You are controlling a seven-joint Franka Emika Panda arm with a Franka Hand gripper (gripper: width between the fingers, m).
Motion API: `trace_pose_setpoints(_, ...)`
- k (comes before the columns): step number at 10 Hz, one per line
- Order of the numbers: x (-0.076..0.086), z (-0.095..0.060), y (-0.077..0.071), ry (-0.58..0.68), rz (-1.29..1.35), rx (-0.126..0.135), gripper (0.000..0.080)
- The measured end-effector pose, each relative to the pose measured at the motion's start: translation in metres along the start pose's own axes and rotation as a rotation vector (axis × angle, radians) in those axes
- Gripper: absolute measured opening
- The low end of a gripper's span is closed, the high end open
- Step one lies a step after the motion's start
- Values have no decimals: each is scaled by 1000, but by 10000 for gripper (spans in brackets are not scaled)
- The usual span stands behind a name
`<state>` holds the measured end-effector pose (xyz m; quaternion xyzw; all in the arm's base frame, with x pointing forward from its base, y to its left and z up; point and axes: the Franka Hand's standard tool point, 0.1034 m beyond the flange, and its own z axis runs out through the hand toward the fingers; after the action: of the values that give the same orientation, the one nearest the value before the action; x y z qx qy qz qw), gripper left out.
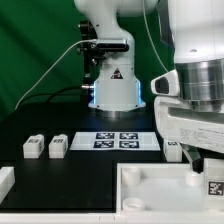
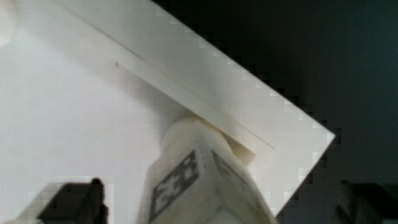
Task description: Assemble one leg
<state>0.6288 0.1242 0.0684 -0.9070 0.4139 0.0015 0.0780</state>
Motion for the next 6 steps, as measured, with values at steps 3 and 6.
trace_pose_setpoints(3,6,-1,-4,41,-374,-41,649)
trace_pose_setpoints(6,5,-1,-4,41,-246,-36,390)
